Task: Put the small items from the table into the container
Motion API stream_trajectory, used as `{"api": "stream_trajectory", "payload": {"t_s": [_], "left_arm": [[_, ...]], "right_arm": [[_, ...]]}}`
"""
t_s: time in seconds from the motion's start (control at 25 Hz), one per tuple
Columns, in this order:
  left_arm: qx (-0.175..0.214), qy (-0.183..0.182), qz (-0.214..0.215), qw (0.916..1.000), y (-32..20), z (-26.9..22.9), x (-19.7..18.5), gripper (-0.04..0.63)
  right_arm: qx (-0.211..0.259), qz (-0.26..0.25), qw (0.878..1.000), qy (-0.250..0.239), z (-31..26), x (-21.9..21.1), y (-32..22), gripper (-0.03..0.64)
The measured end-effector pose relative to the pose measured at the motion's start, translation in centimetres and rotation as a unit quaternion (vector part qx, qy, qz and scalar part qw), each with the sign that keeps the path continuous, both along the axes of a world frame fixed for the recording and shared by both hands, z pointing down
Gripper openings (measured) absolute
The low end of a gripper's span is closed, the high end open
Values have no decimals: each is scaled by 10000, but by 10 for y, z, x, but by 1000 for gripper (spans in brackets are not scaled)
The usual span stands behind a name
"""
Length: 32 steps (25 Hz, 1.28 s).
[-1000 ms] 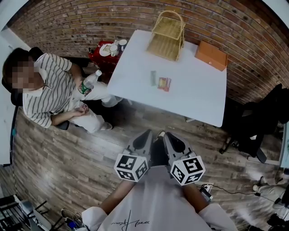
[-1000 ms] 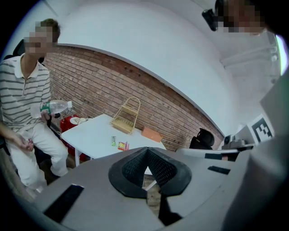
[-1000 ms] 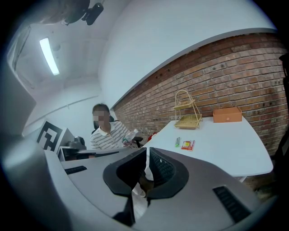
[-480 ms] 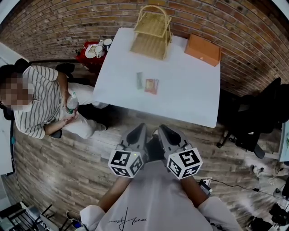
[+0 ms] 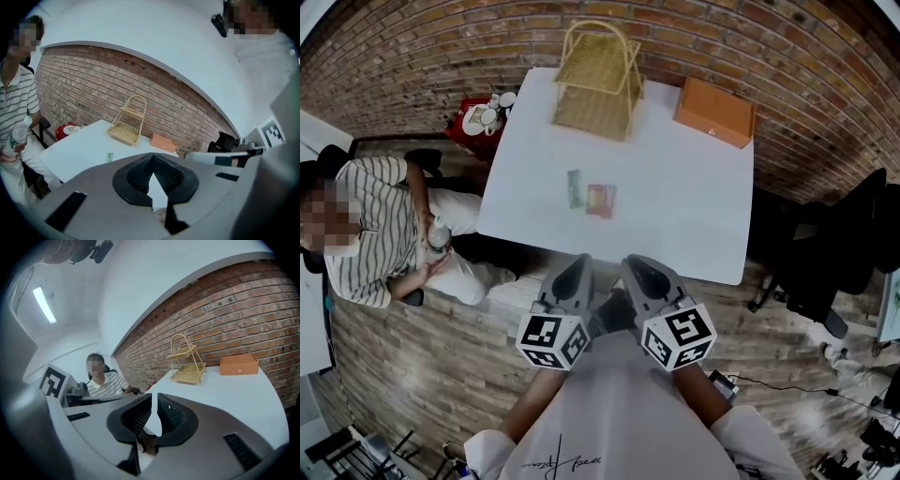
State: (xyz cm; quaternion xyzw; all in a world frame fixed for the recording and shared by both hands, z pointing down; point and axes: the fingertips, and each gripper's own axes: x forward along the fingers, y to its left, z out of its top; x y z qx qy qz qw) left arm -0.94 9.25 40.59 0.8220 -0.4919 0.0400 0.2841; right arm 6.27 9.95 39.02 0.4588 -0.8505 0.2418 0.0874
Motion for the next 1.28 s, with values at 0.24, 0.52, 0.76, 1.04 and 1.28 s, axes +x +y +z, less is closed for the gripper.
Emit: {"api": "stream_trajectory", "payload": {"t_s": [0.24, 0.52, 0.76, 1.04, 1.28], "left_arm": [[28, -77, -131, 9999, -16, -1, 7, 11], [-3, -174, -240, 9996, -19, -2, 9, 11], [-81, -290, -422, 9987, -21, 5, 1, 11], [-149, -304, -427, 9985, -35, 13, -1, 11], [-273, -336, -411, 9982, -54, 27, -4, 12]], "right_arm": [[48, -189, 9998, -60, -1, 0, -17, 23], [60, -345, 9993, -149, -5, -3, -21, 23], [-37, -540, 9982, -243, 2, -12, -18, 23], [-59, -559, 9983, -173, 6, -14, -30, 23], [-80, -582, 9983, -62, 10, -17, -44, 23]]}}
